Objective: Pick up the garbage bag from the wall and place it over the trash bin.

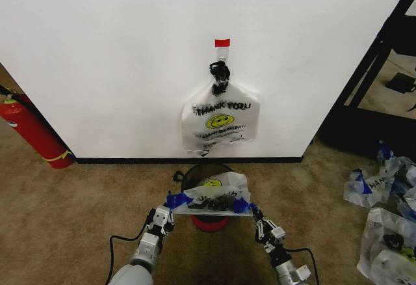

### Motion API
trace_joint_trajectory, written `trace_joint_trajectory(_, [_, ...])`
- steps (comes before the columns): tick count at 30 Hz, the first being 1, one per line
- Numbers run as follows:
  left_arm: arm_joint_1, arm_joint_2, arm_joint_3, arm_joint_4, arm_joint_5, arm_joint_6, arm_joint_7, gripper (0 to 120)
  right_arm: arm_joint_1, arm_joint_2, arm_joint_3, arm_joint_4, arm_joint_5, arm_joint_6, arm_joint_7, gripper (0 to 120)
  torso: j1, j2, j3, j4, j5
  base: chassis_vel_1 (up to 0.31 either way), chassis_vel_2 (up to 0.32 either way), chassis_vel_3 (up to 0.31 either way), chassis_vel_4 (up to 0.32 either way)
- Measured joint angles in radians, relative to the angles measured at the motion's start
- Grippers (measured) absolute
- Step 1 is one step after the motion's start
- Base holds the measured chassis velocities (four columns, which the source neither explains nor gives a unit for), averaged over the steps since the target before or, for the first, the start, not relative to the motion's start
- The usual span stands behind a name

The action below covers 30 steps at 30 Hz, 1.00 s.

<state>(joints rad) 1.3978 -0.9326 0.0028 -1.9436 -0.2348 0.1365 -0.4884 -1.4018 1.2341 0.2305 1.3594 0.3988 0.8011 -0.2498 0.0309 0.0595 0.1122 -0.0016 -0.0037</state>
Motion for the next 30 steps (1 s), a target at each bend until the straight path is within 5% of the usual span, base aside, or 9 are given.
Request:
trace_joint_trajectory(14, [0.045, 0.047, -0.028, -0.078, 0.01, 0.009, -0.002, 0, -0.065, -0.046, 0.018, 0.096, 0.033, 0.018, -0.157, 0, 0.0, 0.0, 0.0, 0.0001, 0.0, 0.0, 0.0, 0.0, 0.0])
trace_joint_trajectory(30, [-0.034, 0.023, 0.015, 0.05, 0.025, -0.006, 0.001, 0, 0.037, 0.075, 0.021, -0.071, -0.051, 0.022, -0.019, 0, 0.0, 0.0, 0.0, 0.0, 0.0001, 0.0, 0.0, 0.0, 0.0])
